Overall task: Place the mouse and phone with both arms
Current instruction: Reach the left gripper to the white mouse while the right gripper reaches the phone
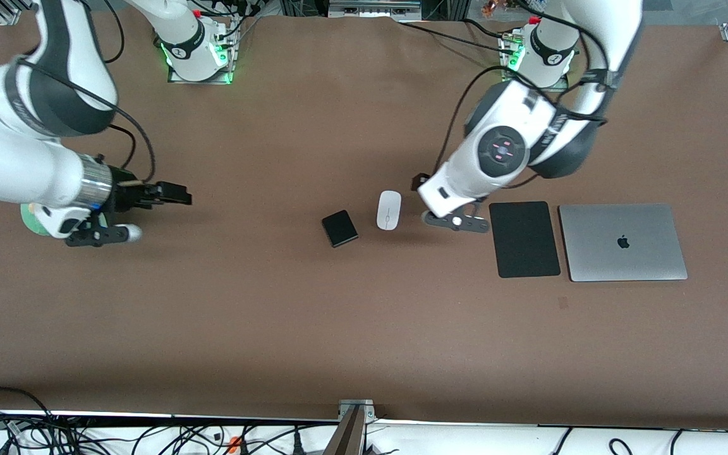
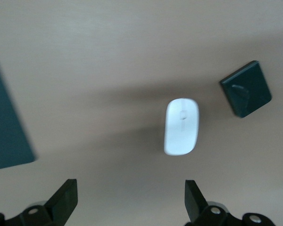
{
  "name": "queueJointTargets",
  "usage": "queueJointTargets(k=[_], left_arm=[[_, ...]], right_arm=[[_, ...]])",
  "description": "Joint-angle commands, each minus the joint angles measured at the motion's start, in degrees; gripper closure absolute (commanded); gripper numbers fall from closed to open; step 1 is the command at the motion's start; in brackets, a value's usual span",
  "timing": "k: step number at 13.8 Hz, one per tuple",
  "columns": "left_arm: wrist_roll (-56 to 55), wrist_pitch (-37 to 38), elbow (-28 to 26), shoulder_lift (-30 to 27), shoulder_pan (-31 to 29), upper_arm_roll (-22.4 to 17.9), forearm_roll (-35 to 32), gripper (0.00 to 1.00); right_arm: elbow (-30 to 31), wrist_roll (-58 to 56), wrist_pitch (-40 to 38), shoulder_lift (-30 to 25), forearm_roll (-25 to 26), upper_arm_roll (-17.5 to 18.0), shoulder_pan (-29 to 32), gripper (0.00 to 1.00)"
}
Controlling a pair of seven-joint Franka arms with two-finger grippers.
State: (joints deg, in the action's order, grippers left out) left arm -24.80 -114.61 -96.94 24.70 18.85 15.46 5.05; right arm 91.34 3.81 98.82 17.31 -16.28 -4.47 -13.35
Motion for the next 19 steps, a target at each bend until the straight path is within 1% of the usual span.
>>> queueJointTargets(k=[1,3,5,8,10,11,13,16,18,19], left_arm=[[-3.75,-13.39,-7.28,0.6,2.58,-0.51,-0.04,0.0],[-5.87,-20.62,-8.7,3.49,5.74,-0.86,-0.48,0.0],[-7.79,-26.78,-8.7,7.1,8.03,-0.87,-5.73,0.0],[-15.87,-32.15,-8.62,11.58,10.67,-0.95,-13.9,0.0],[-19.4,-32.43,-8.53,12.47,10.85,-0.95,-19.97,0.0],[-20.37,-32.43,-8.53,12.47,10.85,-0.87,-20.95,0.0],[-20.64,-32.43,-8.35,12.56,10.85,-0.95,-21.05,0.0],[-20.64,-33.21,-8.09,14.31,10.85,-0.95,-21.14,0.0],[-20.47,-33.57,-8.09,14.32,10.85,-1.04,-21.22,0.0],[-20.12,-33.57,-8.09,14.32,10.85,-1.04,-21.22,0.14]], right_arm=[[-0.73,3.83,1.28,0.97,-1.47,-0.37,-1.68,0.0],[-0.73,7.25,1.73,1.41,-1.47,-0.37,-2.82,0.0],[-0.73,11.99,3.13,1.93,-1.47,-0.37,-4.48,0.0],[-0.73,18.5,5.41,3.34,-1.38,-0.28,-6.95,0.0],[-0.73,21.23,6.99,4.04,-1.38,-0.28,-8.53,0.0],[-0.73,22.11,7.61,4.48,-1.38,-0.28,-8.97,0.0],[-0.73,23.78,8.67,5.01,-1.3,-0.28,-9.85,0.0],[-0.12,29.49,10.59,5.28,-1.3,-0.28,-11.26,0.0],[0.06,30.12,11.66,5.71,-1.21,-0.28,-11.88,0.0],[0.06,30.12,11.83,5.8,-1.21,-0.28,-11.88,0.0]])
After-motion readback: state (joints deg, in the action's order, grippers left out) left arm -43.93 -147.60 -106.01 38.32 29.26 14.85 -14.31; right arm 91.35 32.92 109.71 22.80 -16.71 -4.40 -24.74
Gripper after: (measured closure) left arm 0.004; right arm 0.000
